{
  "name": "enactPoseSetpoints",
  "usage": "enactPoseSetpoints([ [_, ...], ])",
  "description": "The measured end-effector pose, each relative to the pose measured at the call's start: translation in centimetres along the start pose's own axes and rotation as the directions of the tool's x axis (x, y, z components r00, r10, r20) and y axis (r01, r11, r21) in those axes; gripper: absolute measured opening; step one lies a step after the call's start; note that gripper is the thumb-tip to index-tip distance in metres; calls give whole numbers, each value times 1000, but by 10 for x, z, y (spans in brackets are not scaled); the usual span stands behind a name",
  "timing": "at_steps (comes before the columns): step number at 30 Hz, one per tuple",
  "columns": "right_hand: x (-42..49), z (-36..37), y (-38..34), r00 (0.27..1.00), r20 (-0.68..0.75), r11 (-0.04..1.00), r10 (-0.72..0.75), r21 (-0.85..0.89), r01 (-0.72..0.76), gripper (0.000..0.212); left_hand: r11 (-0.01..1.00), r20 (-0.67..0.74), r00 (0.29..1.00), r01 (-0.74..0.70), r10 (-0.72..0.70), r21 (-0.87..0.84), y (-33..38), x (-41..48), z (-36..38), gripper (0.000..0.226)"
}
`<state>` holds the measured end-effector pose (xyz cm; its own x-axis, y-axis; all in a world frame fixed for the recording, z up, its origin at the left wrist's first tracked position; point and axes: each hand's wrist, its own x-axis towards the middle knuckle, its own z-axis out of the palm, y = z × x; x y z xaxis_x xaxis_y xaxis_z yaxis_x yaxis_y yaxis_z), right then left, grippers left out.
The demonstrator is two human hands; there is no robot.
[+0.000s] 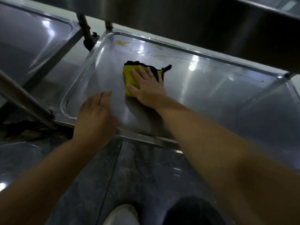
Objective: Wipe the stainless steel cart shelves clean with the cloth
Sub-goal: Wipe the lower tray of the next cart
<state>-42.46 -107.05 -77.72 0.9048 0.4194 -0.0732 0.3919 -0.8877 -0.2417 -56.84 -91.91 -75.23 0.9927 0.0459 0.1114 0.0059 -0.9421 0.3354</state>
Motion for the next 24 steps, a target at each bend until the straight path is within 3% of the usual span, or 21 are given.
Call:
enactPoseSetpoints([
  [3, -33, -12, 62, 994, -23, 994, 108, -24, -109, 66, 998, 58, 997, -50, 52, -42, 38, 12, 10, 62],
  [8, -111, -39, 180, 934, -57, 934, 354, -30, -356, 65, 946, 169, 932, -322, 322, -26, 120, 26, 35, 67],
  [10, -144, -50, 223, 887, -63, 889, 457, -13, -458, 63, 902, 241, 871, -425, 429, -70, 154, 22, 42, 72],
  [15, -233, -73, 311, 741, -82, 745, 666, 31, -666, 61, 704, 355, 638, -705, 684, -90, 212, 3, 62, 83],
  [18, -286, -83, 341, 601, -119, 609, 790, 50, -791, 61, 649, 426, 566, -757, 706, -69, 228, -4, 76, 86],
  [20, -305, -85, 344, 515, -105, 523, 850, 65, -850, 61, 661, 483, 564, -749, 670, -42, 233, -5, 81, 84],
  [22, -310, -81, 337, 485, -81, 489, 871, 61, -870, 61, 679, 500, 566, -731, 655, -62, 234, -5, 83, 81],
  [24, -308, -72, 321, 511, -82, 515, 856, 38, -856, 63, 691, 507, 566, -719, 650, -83, 237, -5, 83, 80],
])
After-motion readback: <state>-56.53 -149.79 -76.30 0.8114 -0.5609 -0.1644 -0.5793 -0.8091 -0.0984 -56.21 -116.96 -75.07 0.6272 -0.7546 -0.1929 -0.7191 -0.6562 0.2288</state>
